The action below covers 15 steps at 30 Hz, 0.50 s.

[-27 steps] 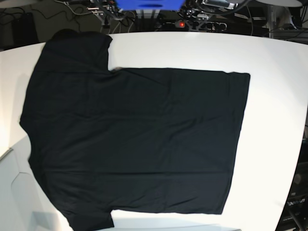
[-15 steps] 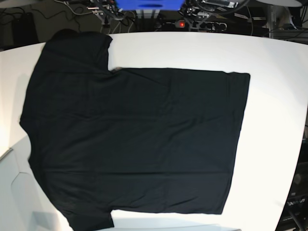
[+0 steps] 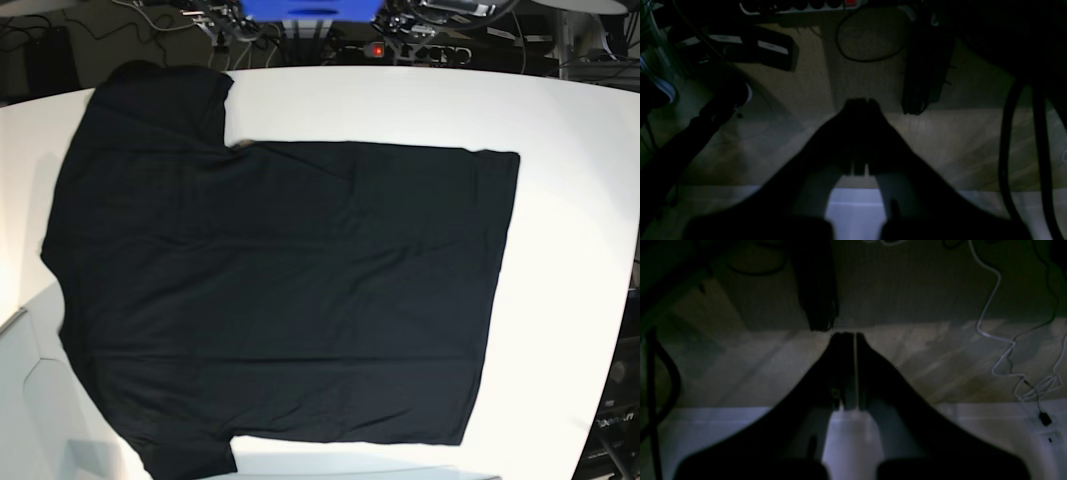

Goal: Fold the T-shirt properly

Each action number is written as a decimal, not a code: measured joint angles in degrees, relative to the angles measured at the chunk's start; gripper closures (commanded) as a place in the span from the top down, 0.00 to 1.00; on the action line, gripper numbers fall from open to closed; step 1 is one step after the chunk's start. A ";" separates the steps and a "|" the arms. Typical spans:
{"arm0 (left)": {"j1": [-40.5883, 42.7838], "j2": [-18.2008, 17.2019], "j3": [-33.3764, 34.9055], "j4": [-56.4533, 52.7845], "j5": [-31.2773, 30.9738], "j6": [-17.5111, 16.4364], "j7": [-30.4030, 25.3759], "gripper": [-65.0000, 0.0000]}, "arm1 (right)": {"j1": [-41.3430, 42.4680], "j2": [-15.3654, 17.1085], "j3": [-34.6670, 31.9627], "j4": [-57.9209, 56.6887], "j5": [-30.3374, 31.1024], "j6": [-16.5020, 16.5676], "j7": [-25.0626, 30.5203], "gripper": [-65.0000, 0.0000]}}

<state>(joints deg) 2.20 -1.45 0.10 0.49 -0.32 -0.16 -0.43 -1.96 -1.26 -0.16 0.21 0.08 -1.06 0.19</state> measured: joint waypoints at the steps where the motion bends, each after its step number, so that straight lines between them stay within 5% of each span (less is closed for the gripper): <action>1: 0.00 0.00 0.00 0.00 0.00 0.00 0.00 0.00 | -0.02 0.00 -0.02 0.00 0.00 0.00 0.00 0.00; 5: 2.21 -0.28 0.00 2.25 0.02 0.00 -0.44 0.00 | -1.92 -0.02 -0.02 1.97 0.00 0.02 0.35 0.00; 15: 25.09 -6.51 -0.11 37.44 -0.11 0.55 0.74 0.00 | -23.45 -0.04 -0.02 32.02 0.11 1.09 -1.09 0.00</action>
<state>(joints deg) 27.29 -7.97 -0.01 37.93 -0.43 0.38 0.32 -25.41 -1.30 -0.19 32.23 0.19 0.03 -0.91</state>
